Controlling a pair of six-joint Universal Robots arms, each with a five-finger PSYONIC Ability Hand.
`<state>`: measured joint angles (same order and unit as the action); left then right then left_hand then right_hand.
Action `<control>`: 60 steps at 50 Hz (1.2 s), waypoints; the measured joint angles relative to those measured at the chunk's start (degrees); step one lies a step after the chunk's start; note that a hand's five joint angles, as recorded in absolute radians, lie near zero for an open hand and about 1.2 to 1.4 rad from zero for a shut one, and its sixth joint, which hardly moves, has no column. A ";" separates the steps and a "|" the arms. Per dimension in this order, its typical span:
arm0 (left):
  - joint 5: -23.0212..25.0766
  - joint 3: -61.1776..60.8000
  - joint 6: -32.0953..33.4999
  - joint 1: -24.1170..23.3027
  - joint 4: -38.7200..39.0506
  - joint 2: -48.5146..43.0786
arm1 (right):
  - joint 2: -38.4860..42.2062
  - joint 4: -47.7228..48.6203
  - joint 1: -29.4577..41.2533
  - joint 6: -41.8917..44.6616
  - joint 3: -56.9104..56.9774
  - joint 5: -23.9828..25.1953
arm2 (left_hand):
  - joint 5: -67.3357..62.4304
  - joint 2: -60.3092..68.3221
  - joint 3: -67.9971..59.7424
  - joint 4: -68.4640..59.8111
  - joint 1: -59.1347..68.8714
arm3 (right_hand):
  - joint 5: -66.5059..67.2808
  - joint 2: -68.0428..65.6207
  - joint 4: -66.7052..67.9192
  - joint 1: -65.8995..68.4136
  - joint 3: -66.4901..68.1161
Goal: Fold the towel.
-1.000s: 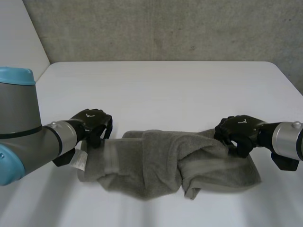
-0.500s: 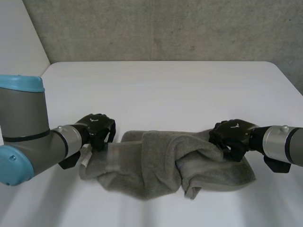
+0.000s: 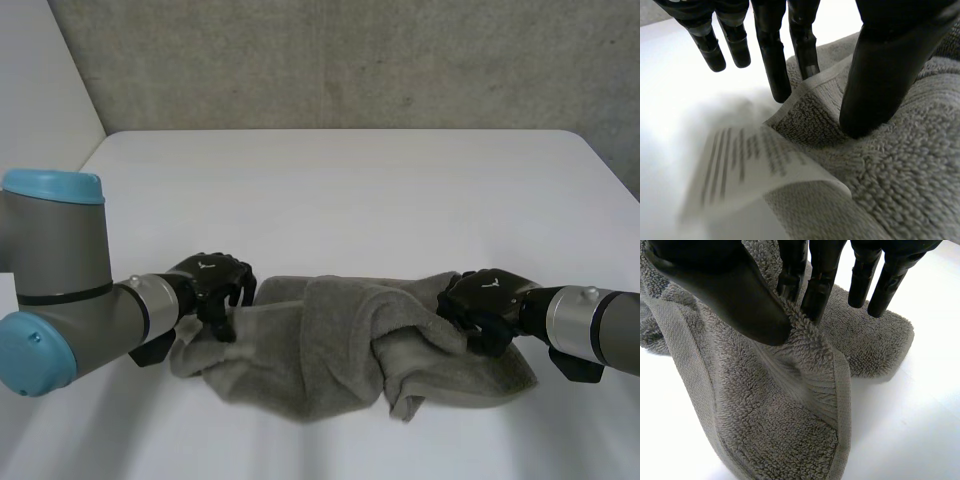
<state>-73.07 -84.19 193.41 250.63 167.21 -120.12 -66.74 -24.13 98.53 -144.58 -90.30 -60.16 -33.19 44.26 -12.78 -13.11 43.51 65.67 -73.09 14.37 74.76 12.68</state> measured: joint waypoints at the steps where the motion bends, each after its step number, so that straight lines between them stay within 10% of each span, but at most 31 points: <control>1: -0.06 0.12 0.04 -0.05 -0.01 -0.33 | 0.01 0.13 0.00 0.00 -0.07 0.00 | 0.54 -0.50 0.00 0.00 -0.48 | 0.00 0.00 0.00 0.00 0.00; 12: -0.63 1.03 0.22 -0.58 -0.05 -3.13 | 0.03 0.63 -0.19 0.07 -0.98 0.09 | -1.30 0.38 0.00 0.00 1.20 | 0.00 0.00 0.00 0.01 0.00; 19: -0.77 1.17 0.16 -0.59 -0.08 -3.48 | -0.31 0.42 -0.72 0.45 -1.50 0.14 | -32.04 31.65 0.00 0.00 29.38 | 0.33 -0.31 0.00 0.31 0.00; 45: -4.82 13.72 -0.94 0.01 1.88 -2.20 | 0.41 -0.26 1.35 2.69 15.51 -3.23 | -32.06 31.85 0.00 0.00 29.38 | 0.36 -0.31 0.00 0.51 0.00; 60: -12.23 19.37 -10.07 1.46 34.52 17.86 | -10.50 28.87 2.50 -21.94 33.35 -13.31 | -32.06 32.15 0.00 0.00 29.40 | 0.39 -0.87 0.00 0.68 0.00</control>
<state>-85.30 -64.82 183.34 252.10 201.74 -102.26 -77.24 4.73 101.03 -166.52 -56.95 -73.46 -65.25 76.41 -12.78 -13.11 72.91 66.06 -73.96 14.37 75.45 12.69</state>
